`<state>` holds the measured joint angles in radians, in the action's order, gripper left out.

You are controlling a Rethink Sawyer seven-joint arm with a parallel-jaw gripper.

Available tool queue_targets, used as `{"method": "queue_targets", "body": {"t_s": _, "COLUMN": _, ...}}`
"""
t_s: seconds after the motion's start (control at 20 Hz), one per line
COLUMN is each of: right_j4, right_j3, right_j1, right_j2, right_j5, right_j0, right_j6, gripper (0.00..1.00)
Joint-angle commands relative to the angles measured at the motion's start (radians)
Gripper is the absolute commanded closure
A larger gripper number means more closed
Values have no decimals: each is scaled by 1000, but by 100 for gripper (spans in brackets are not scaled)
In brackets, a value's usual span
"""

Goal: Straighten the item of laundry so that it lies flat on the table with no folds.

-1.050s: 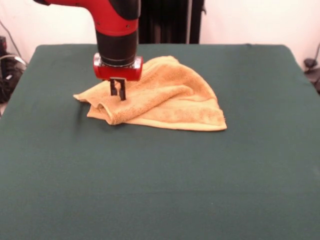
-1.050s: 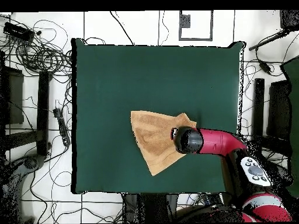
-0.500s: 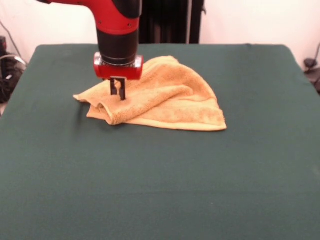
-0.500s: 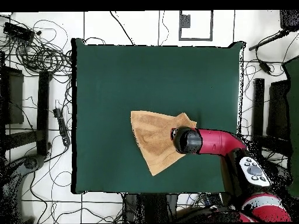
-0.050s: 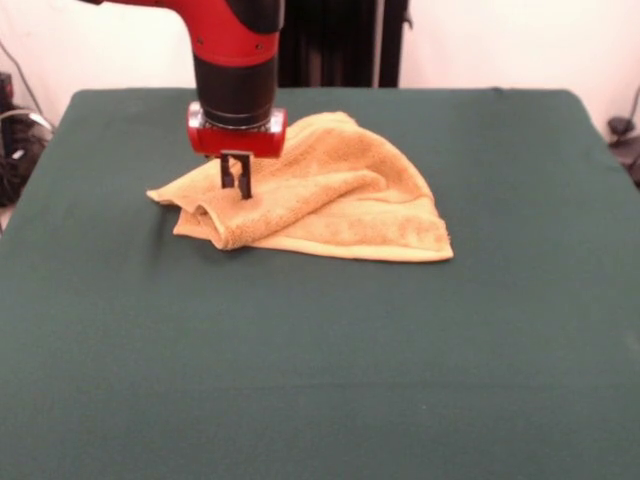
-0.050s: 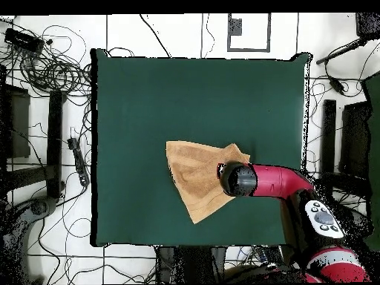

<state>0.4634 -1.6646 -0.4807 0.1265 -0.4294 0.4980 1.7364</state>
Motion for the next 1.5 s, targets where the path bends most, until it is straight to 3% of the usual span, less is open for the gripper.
{"method": "queue_targets", "body": {"t_s": 0.05, "right_j4": -24, "right_j3": -33, "right_j1": -5, "right_j2": 83, "right_j5": -92, "right_j0": -34, "right_j6": 14, "gripper": 100}}
{"method": "queue_targets", "body": {"t_s": 1.5, "right_j4": -54, "right_j3": -12, "right_j1": -45, "right_j2": 71, "right_j5": -183, "right_j0": -91, "right_j6": 46, "gripper": 100}}
